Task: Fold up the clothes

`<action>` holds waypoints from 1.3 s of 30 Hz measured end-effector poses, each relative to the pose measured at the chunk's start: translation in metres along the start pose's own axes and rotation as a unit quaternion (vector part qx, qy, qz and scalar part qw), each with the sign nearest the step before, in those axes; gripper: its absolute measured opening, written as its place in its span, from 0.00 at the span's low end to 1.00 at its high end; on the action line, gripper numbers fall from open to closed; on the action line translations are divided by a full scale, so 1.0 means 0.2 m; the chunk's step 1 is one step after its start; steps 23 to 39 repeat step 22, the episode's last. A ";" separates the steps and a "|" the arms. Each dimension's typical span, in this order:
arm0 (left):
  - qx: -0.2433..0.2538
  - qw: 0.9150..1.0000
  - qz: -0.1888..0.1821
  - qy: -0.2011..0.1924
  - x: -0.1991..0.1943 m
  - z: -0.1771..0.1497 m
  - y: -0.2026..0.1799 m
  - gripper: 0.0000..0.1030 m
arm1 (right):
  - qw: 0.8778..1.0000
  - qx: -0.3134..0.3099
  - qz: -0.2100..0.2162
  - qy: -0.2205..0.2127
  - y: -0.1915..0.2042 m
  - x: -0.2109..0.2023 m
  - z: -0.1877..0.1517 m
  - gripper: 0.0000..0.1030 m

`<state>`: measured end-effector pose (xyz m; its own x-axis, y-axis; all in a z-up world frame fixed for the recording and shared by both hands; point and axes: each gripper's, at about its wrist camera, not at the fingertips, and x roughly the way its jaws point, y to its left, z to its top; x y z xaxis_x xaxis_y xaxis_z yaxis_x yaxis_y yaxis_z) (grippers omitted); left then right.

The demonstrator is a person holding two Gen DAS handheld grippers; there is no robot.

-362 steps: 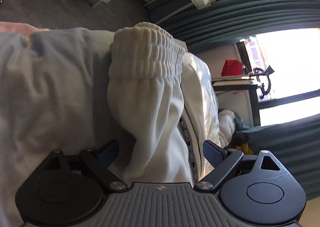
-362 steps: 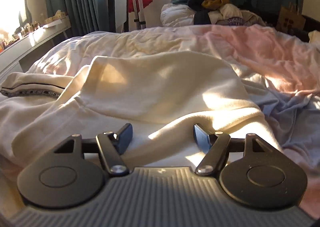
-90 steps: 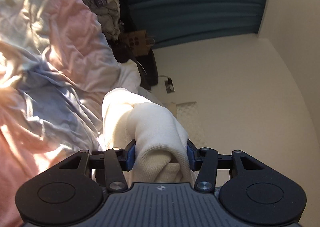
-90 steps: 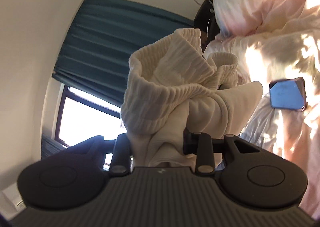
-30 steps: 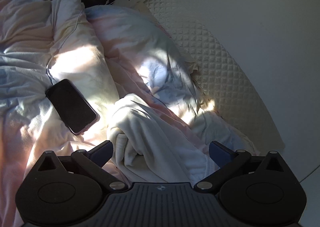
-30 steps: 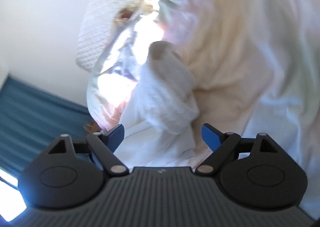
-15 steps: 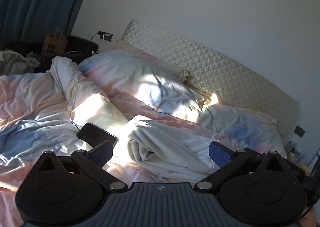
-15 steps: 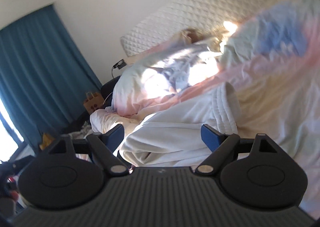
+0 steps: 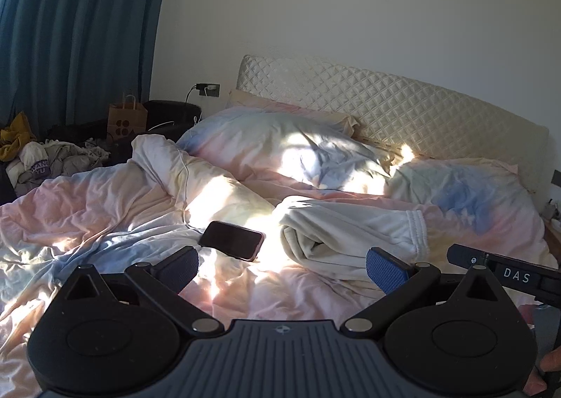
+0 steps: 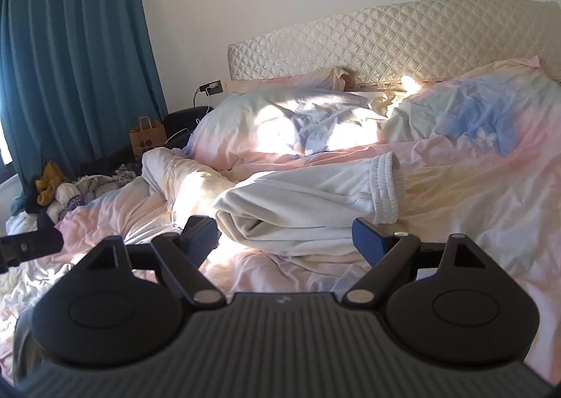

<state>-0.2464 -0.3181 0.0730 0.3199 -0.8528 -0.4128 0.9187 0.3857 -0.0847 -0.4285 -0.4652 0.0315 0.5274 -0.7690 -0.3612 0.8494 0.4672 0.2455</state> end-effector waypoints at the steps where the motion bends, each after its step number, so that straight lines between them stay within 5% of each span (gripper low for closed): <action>1: 0.001 1.000 0.001 0.001 -0.01 -0.02 0.01 1.00 | 1.000 0.000 -0.002 -0.001 0.02 -0.01 -0.01 0.83; 39: 0.016 1.000 0.020 0.016 0.05 -0.12 0.07 1.00 | 0.998 -0.040 -0.040 -0.003 0.16 -0.01 -0.10 0.83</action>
